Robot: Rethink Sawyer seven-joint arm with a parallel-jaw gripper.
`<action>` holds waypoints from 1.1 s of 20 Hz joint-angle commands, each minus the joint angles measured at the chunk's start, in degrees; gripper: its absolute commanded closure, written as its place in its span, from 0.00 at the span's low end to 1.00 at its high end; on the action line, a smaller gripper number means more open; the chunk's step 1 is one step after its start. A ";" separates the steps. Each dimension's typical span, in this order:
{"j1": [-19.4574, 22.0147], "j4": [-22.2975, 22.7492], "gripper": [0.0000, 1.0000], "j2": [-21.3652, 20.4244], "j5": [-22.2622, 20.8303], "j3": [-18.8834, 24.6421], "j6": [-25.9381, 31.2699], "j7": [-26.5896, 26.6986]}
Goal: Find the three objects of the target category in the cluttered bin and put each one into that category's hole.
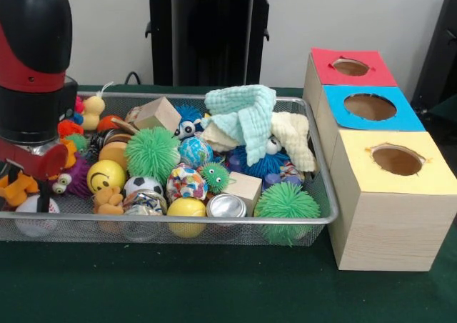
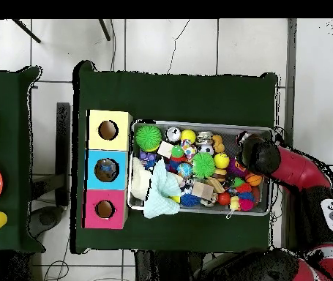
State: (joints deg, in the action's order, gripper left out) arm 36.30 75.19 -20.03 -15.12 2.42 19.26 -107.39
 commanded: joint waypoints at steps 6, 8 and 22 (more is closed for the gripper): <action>-6.08 7.74 0.00 9.19 -3.52 -0.58 -7.46 -6.64; -6.92 5.91 0.00 9.15 -5.60 -3.15 -8.34 -4.58; -2.68 7.08 0.00 14.24 -5.37 4.78 -9.36 -3.81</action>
State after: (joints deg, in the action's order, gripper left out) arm 33.94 76.02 -19.61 -18.97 -0.19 12.40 -107.39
